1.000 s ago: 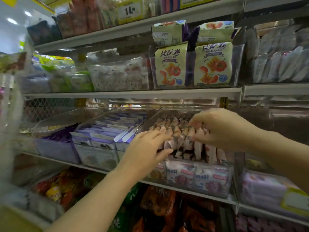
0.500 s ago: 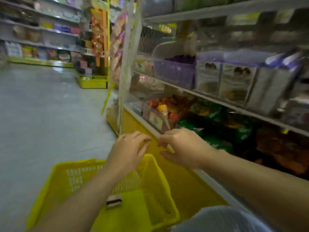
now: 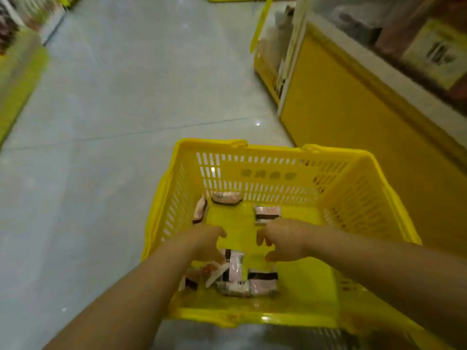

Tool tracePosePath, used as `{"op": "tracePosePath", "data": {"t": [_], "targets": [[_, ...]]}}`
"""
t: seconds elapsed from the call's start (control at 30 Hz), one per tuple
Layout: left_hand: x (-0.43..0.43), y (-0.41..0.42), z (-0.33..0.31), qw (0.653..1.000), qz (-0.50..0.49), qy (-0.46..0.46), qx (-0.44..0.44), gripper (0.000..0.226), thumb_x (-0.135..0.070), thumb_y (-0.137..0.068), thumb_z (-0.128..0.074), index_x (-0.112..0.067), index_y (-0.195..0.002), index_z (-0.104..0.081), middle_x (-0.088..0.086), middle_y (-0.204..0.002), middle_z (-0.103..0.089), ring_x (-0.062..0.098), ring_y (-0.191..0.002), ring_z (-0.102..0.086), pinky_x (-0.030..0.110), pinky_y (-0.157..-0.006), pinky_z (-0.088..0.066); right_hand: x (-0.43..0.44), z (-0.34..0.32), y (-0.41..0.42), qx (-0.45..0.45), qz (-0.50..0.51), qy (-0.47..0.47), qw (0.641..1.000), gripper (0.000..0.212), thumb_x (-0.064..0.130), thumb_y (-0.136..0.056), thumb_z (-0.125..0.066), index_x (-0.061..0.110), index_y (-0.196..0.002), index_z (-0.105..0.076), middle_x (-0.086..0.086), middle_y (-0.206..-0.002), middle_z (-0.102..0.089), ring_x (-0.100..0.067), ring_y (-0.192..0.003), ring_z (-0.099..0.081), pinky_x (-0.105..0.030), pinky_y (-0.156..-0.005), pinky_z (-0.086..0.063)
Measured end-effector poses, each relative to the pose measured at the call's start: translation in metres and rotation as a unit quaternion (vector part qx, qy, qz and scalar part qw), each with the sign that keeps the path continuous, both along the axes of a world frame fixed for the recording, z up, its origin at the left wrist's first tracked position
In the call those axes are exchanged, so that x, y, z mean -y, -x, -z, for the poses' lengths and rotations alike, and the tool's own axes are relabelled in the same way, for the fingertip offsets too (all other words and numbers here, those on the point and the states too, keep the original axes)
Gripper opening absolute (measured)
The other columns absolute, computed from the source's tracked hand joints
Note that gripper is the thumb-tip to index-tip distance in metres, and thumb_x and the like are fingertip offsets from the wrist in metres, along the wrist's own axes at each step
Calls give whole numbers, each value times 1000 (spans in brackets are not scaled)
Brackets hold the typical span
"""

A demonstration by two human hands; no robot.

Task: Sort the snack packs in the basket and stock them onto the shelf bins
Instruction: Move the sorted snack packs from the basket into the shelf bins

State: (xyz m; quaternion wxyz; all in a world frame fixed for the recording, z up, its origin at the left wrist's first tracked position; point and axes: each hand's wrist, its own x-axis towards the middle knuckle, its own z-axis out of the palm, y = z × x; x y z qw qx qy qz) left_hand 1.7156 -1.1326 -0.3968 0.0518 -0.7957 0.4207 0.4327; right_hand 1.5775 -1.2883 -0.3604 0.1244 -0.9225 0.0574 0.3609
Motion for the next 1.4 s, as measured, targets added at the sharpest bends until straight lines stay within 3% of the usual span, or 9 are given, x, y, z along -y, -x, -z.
{"op": "tracePosePath", "data": {"t": [0.1, 0.3, 0.43, 0.6, 0.7, 0.87, 1.03, 1.2, 1.4], "targets": [[0, 2, 31, 993, 30, -109, -46, 82, -36, -80, -75, -32, -147, -29, 1, -149, -39, 28, -125, -49, 37, -87, -48, 4, 47, 5, -86, 36, -38, 995, 57, 36, -87, -66, 18, -137, -45, -8, -130, -55, -28, -116, -52, -33, -86, -44], [10, 13, 58, 975, 152, -160, -20, 97, -47, -75, -78, -33, -151, -20, 4, -150, -27, 36, -123, -48, 44, -90, -47, -18, 102, 13, -117, 103, -153, 976, 81, 52, -77, -72, 21, -143, -34, -10, -136, -39, -30, -124, -42, -39, -97, -42], [7, 12, 70, 980, 142, -139, -15, 78, -29, -76, -80, -25, -139, -35, 9, -135, -29, 36, -105, -55, 45, -84, -52, -35, 116, 14, -55, 89, -159, 982, 58, 54, -79, -68, 24, -125, -52, -10, -125, -43, -28, -116, -40, -37, -93, -42], [11, 8, 75, 990, 106, -93, -6, 52, -43, -81, -71, -19, -121, -47, 8, -119, -39, 29, -98, -55, 39, -79, -50, -28, 120, 20, 3, 130, -152, 980, 18, 38, -85, -60, 21, -82, -62, -7, -97, -55, -26, -96, -51, -33, -71, -41], [22, 8, 77, 998, 49, -27, -20, 38, -37, -85, -67, -15, -112, -52, 6, -110, -43, 26, -102, -51, 33, -76, -45, 9, 114, 24, 21, 176, -141, 974, 26, 32, -84, -62, 21, -63, -51, -5, -78, -60, -24, -79, -58, -32, -63, -41], [43, 7, 78, 971, -202, 101, -76, 20, -28, -85, -70, -19, -83, -53, 1, -84, -64, -1, -58, -57, 14, -45, -39, 73, 106, 40, 179, 272, 6, 945, 16, 35, -80, -64, 19, -83, -63, -5, -90, -64, -26, -89, -60, -32, -63, -40], [56, 0, 74, 922, -300, 135, -203, 25, -24, -88, -68, -8, -108, -65, 7, -92, -73, 14, -76, -69, 22, -66, -56, 81, 117, 58, 188, 105, 110, 970, 47, 47, -82, -62, 23, -122, -59, -4, -118, -56, -26, -112, -50, -34, -86, -41], [53, -9, 76, 980, -135, 56, -137, 11, -13, -90, -64, -10, -82, -56, -5, -72, -57, 5, -60, -53, 13, -48, -39, 73, 127, 66, 166, -14, 89, 982, 53, 33, -88, -56, 25, -138, -43, -5, -140, -39, -24, -131, -34, -33, -101, -34], [56, 11, 82, 992, 38, 29, -116, 11, -23, -89, -65, -13, -91, -63, -14, -70, -43, 5, -66, -44, 15, -52, -31, 90, 133, 65, 73, 145, 77, 984, 58, 29, -91, -57, 29, -142, -30, -1, -135, -48, -22, -120, -39, -32, -97, -38]]}}
